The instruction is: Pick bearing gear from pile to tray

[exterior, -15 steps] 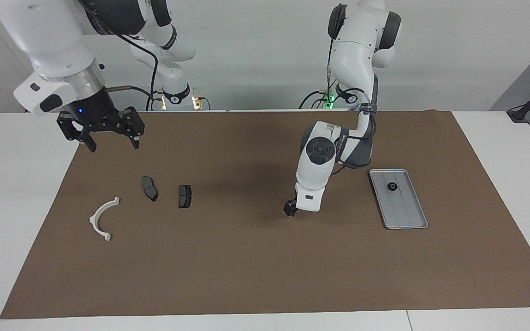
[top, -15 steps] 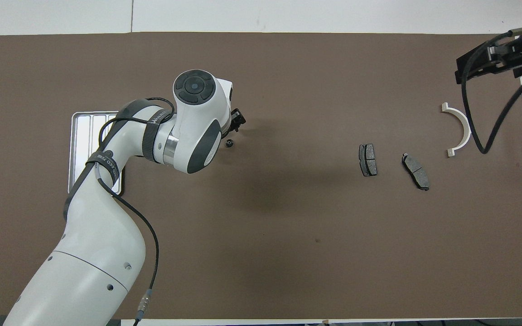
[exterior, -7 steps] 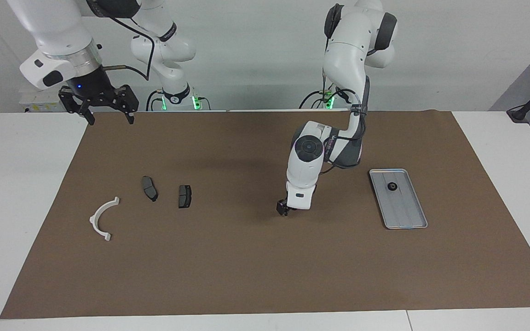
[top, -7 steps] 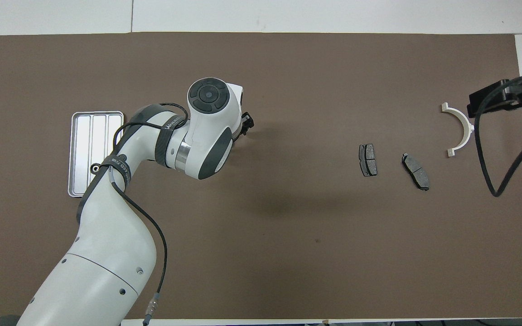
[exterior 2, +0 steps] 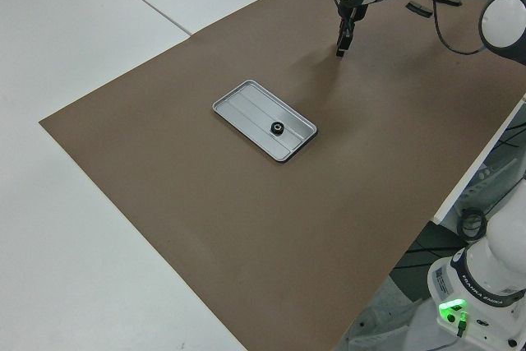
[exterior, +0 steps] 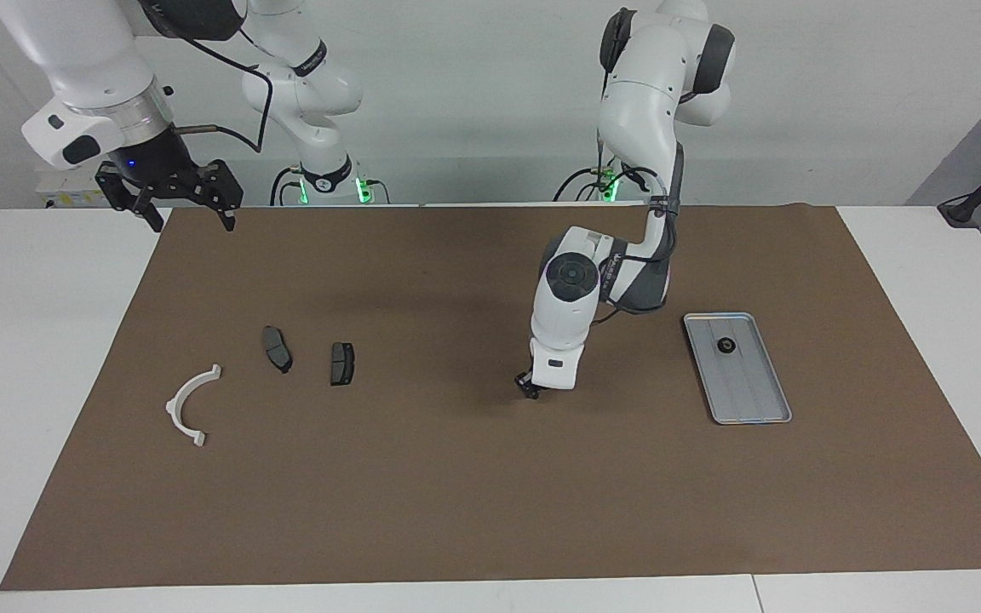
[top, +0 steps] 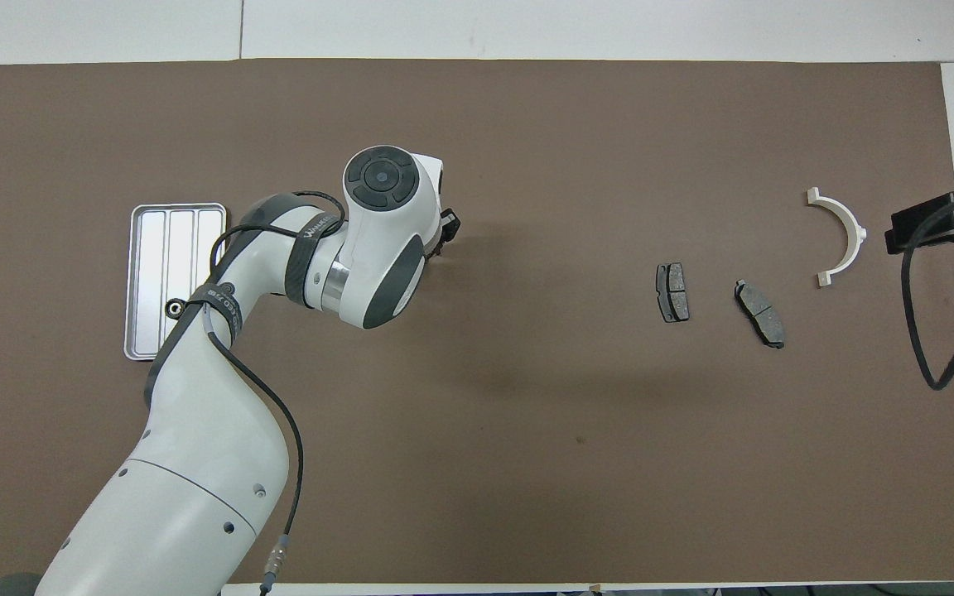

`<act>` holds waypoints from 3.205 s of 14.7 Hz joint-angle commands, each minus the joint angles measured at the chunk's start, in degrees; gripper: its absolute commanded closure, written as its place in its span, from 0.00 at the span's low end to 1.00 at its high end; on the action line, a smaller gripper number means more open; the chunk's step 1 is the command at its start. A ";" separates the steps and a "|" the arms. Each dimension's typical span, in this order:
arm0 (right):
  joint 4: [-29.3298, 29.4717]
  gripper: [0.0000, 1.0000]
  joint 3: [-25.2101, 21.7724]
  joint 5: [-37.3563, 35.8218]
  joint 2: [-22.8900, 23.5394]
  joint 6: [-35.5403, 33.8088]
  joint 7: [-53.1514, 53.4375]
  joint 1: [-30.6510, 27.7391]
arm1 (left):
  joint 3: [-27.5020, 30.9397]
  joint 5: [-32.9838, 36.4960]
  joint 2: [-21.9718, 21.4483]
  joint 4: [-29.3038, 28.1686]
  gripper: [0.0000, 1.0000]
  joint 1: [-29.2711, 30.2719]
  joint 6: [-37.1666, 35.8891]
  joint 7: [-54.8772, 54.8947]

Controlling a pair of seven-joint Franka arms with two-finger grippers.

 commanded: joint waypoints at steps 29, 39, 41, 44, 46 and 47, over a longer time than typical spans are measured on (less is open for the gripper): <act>-4.09 0.00 0.46 0.82 -4.13 2.14 -2.43 -0.92 | 3.85 0.71 -16.69 -21.27 0.96 28.05 5.32 43.35; -4.09 0.00 0.46 0.91 -4.21 2.23 -2.52 -1.01 | 3.76 0.53 -15.37 -24.16 0.96 27.26 11.29 41.68; -4.09 0.00 0.46 0.82 -4.22 2.23 -2.61 -1.01 | 3.76 0.53 -15.46 -26.18 0.96 26.65 14.27 41.33; -4.09 0.00 0.46 0.82 -4.39 2.14 -2.61 -1.01 | 3.76 0.53 -15.46 -26.54 0.75 26.55 14.37 41.24; -4.17 0.00 0.46 0.82 -4.65 2.14 -2.52 -1.01 | 3.85 0.53 -15.46 -25.15 0.00 26.73 12.19 41.32; -4.18 0.00 0.46 0.91 -4.74 2.14 -2.61 -1.01 | 3.85 0.53 -15.63 -23.05 0.00 27.17 9.65 41.32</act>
